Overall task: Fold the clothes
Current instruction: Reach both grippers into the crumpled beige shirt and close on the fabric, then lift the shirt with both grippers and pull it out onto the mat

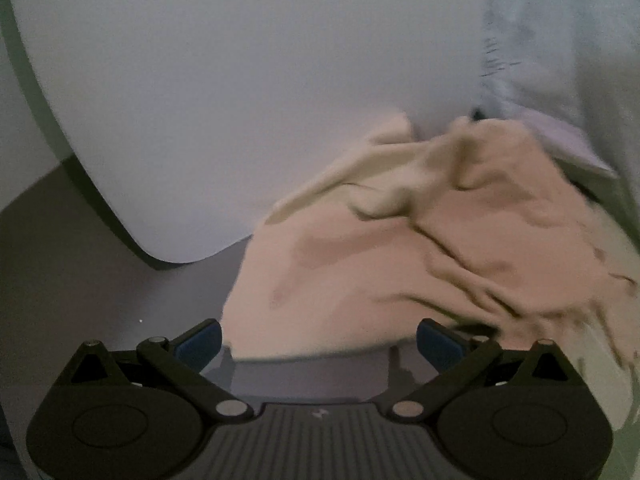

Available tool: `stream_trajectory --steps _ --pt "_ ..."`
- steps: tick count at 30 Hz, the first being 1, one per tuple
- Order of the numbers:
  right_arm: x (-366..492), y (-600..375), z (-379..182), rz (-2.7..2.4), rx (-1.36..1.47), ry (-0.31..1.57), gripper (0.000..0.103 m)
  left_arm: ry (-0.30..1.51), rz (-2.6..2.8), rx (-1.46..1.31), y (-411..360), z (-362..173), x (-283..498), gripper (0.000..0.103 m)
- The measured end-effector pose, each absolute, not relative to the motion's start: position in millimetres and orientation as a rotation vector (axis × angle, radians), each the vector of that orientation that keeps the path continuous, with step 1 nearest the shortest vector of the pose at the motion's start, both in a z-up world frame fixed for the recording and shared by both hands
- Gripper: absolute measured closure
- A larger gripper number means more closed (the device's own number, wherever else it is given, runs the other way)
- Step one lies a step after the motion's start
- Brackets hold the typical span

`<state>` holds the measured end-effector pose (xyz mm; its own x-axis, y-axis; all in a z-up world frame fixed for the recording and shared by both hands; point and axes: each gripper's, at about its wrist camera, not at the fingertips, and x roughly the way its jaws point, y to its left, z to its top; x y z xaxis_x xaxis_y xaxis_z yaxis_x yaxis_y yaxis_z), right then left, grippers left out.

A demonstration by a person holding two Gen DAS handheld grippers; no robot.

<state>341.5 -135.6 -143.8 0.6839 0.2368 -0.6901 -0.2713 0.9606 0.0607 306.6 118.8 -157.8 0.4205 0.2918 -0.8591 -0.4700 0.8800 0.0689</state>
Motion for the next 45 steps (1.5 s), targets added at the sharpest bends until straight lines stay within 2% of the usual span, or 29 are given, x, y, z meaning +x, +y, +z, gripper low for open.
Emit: stream_trajectory --steps 2,5,7,8,9,10,11,13,14,16,21,28,33,37,39,43,45 --pt "358.5 -125.2 -156.6 0.325 -0.028 0.786 0.041 1.043 0.503 -0.197 125.9 -168.6 311.9 0.006" --pt "380.5 -110.2 -175.2 0.374 0.0 0.82 0.045 1.06 0.521 -0.217 135.4 -183.1 316.5 0.008" --pt "391.8 -104.7 -186.8 0.389 0.039 0.848 0.052 1.055 0.51 -0.268 140.3 -189.2 315.0 0.011" --pt "394.9 -104.5 -189.4 0.402 0.061 0.857 0.065 1.043 0.507 -0.28 140.8 -189.2 313.3 0.013" --pt "396.5 -104.9 -190.6 0.423 0.086 0.856 0.07 1.032 0.501 -0.289 140.8 -189.0 311.5 0.017" --pt "395.4 -105.7 -190.4 0.425 0.092 0.844 0.073 1.024 0.485 -0.278 138.5 -187.1 309.5 0.024" --pt "392.1 -106.6 -188.8 0.427 0.084 0.825 0.083 1.019 0.476 -0.27 136.3 -184.1 307.8 0.03" --pt "376.8 -110.6 -177.4 0.428 0.069 0.775 0.087 1.011 0.458 -0.256 132.0 -178.0 304.4 0.064" --pt "369.2 -112.6 -171.7 0.429 0.061 0.75 0.088 1.012 0.45 -0.269 130.6 -174.1 301.9 0.073" --pt "353.9 -116.5 -160.4 0.43 0.046 0.7 0.089 1.012 0.433 -0.296 127.1 -164.2 293.7 0.079" --pt "296.2 -143.2 -117.4 0.377 0.004 0.586 0.09 0.997 0.322 -0.291 101.4 -128.7 256.9 0.081" --pt "159.0 -206.3 -69.9 0.184 -0.019 0.526 0.09 1.063 0.061 -0.239 23.9 -102.8 155.2 0.08" --pt "53.1 -251.4 -81.6 -0.016 -0.05 0.625 0.09 1.137 -0.122 -0.22 -28.4 -99.3 79.8 0.079" --pt "-4.2 -275.4 -104.9 -0.119 -0.027 0.771 0.089 1.149 -0.191 -0.209 -48.8 -95.5 43.5 0.073" --pt "-24.5 -281.4 -110.8 -0.146 -0.019 0.824 0.085 1.137 -0.177 -0.214 -52.9 -94.2 37.2 0.072" --pt "-35.6 -277.4 -95.8 -0.152 -0.023 0.802 0.077 1.103 -0.135 -0.219 -58.8 -89.8 35.2 0.068" --pt "-32.4 -275.9 -88.9 -0.149 -0.035 0.771 0.064 1.079 -0.11 -0.247 -52.0 -86.9 42.7 0.062"
